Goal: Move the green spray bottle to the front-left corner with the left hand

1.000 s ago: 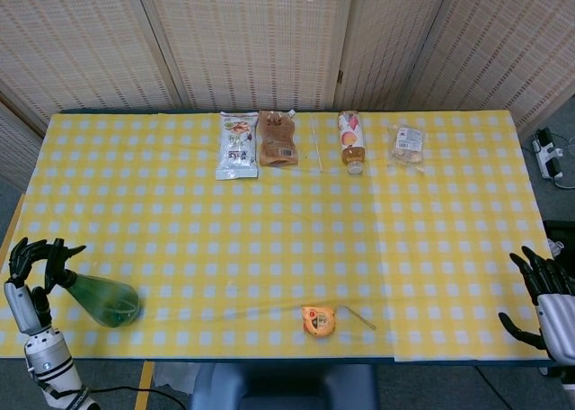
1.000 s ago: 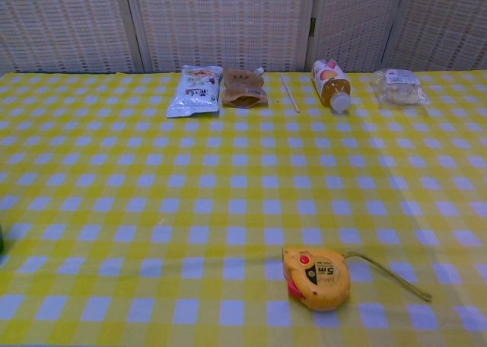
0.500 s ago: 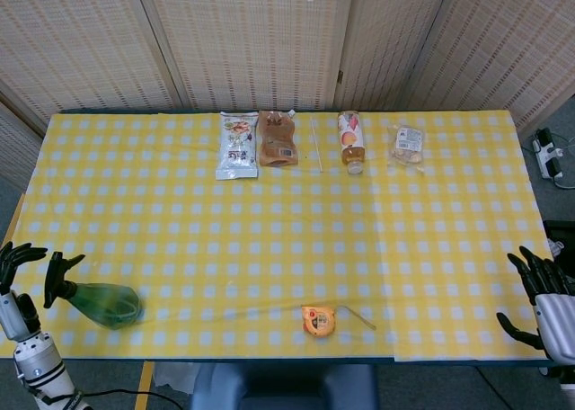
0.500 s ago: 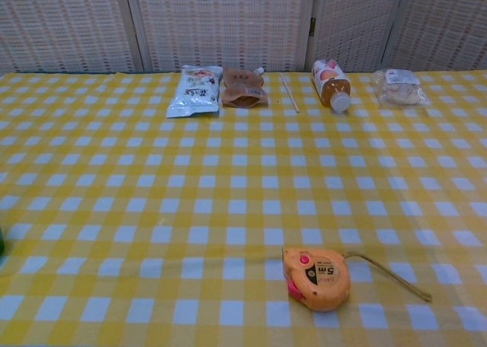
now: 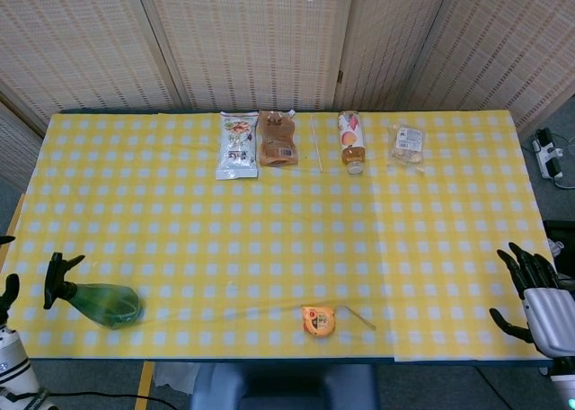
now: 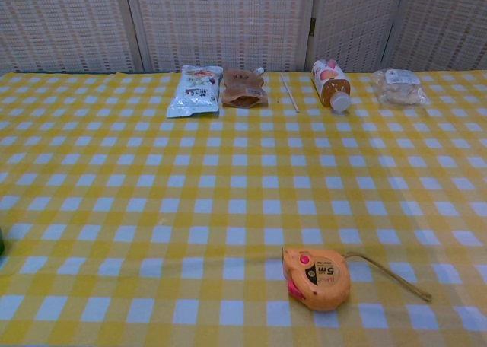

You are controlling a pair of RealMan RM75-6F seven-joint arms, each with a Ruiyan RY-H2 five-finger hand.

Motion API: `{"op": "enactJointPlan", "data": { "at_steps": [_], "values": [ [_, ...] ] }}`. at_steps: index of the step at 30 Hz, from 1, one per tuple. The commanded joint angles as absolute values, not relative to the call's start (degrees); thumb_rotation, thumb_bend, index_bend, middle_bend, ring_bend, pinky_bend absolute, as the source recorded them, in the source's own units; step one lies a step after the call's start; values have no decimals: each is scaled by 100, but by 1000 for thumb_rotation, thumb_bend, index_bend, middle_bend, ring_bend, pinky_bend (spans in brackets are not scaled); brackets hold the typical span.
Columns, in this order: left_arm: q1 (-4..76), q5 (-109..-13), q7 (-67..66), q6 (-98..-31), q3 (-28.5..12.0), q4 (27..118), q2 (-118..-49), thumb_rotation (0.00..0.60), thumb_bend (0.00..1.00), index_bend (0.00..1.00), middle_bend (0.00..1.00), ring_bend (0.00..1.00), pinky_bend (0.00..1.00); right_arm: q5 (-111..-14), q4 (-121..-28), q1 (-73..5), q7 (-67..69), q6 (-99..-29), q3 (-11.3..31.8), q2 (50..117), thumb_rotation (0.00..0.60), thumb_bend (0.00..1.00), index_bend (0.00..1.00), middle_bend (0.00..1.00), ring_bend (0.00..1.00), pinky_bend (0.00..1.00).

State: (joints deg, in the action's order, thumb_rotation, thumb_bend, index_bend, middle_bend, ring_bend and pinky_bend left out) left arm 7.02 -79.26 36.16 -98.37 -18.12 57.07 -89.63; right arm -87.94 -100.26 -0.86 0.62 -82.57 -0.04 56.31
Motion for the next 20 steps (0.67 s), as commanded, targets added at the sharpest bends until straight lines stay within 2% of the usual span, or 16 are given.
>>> {"op": "enactJointPlan", "data": {
  "at_steps": [1,3,4,6,13,20],
  "values": [
    [585,-7967,2232,-8230,-992,6765,-7267,439,170,177,249,140,118,-8718,-10031,-222,-49,-8064,48,5730,600,308,0,0,0,0],
    [570,-7584,1470,-7627,-891,7580,-6610,575,170,89,134,54,58,-8660,-10005,-313,-98,-7921,74,5808,600,307,0,0,0,0],
    [579,-7422,1265,-7525,-925,7830,-6478,599,170,74,103,28,20,-8637,-9981,-350,-127,-7863,83,5849,600,308,0,0,0,0],
    [619,-7282,864,-7376,-910,8235,-6246,600,171,64,86,15,0,-8572,-9909,-428,-172,-7732,100,5951,600,308,0,0,0,0],
    [663,-7155,-187,-7482,-815,8800,-6235,600,170,27,84,14,0,-8449,-9737,-517,-142,-7623,142,6090,600,309,0,0,0,0],
    [665,-7160,-466,-7655,-784,8879,-6327,600,174,12,80,12,0,-8477,-9730,-461,-13,-7773,135,6028,600,308,0,0,0,0]
  ]
}}
